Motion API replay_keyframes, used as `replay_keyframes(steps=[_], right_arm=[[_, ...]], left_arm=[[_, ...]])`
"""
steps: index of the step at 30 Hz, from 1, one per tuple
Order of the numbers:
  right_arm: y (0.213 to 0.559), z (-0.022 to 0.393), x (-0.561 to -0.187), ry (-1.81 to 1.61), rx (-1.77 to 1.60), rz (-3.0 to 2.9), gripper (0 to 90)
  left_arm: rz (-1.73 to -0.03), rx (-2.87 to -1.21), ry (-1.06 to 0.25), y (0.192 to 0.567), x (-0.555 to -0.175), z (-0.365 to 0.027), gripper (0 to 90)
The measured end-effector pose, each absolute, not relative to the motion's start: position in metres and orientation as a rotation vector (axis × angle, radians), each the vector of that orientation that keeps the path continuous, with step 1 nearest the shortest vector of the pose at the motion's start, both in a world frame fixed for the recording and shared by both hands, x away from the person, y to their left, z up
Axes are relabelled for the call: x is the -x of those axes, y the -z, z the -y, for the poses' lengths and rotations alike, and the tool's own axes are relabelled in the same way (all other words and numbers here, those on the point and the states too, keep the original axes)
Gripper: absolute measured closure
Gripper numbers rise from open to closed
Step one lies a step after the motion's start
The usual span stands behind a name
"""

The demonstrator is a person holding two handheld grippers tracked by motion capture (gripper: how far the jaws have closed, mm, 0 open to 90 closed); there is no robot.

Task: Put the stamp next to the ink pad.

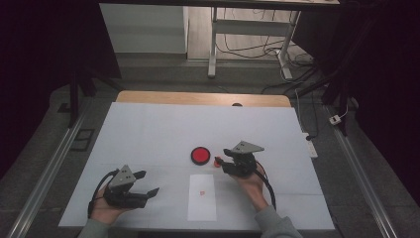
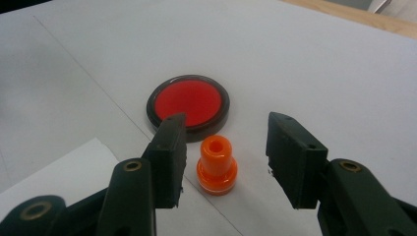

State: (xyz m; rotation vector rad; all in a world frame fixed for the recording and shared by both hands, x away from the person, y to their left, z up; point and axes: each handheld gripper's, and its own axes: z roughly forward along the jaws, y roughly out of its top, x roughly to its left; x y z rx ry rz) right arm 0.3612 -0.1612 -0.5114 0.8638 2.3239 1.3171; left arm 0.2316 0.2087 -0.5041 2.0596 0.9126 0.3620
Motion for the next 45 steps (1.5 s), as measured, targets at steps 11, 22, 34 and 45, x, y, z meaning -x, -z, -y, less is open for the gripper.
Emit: replay_keyframes(steps=[11,22,34,45], right_arm=[[0.502,0.178,-0.356,-1.312,-0.801,-2.357,46.7],[0.495,0.21,-0.334,-1.307,-0.786,-2.363,46.2],[0.488,0.261,-0.298,-1.303,-0.784,-2.283,45.8],[0.495,0.291,-0.279,-1.243,-0.796,-2.269,45.0]], left_arm=[[-0.958,-2.052,-0.344,0.51,-0.237,-0.215,23.8],[-0.964,-2.047,-0.342,0.512,-0.238,-0.217,23.8],[-0.966,-2.055,-0.346,0.513,-0.238,-0.215,23.9],[-0.965,-2.053,-0.346,0.512,-0.235,-0.216,23.9]])
